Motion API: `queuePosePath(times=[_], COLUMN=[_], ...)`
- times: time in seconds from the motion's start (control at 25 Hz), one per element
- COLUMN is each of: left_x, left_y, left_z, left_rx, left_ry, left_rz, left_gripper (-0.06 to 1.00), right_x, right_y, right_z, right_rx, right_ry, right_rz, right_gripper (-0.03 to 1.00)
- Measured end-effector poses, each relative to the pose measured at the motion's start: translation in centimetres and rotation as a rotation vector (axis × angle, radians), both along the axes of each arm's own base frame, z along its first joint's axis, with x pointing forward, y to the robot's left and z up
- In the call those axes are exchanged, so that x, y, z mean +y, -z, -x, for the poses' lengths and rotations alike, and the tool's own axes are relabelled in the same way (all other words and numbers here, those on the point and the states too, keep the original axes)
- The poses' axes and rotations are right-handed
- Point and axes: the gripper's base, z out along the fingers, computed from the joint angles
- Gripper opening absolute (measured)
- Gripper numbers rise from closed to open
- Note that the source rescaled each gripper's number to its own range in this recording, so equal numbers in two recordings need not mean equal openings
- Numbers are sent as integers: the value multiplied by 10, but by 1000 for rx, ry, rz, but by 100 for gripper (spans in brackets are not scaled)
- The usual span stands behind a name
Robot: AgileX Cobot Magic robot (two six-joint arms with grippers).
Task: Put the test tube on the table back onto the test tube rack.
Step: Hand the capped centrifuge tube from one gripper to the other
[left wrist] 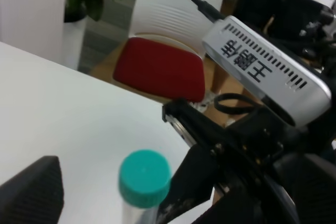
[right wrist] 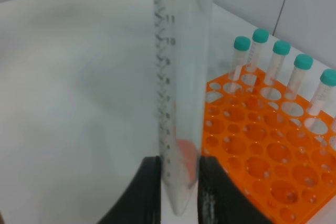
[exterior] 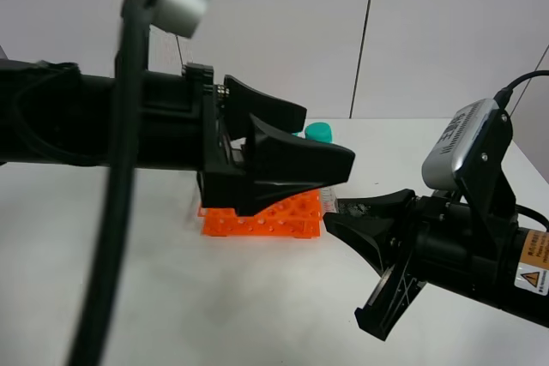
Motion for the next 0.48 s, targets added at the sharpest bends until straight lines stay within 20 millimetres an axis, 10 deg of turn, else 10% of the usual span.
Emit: queuePosePath(times=[0.48], left_x=[-2], left_y=[6], left_z=[-5], left_rx=[-19], left_ry=[-42], left_rz=[-36], left_gripper=[60], right_x=[0], right_y=[0], right_z=[0], right_rx=[1], right_ry=[0], right_rz=[1], right_gripper=[22])
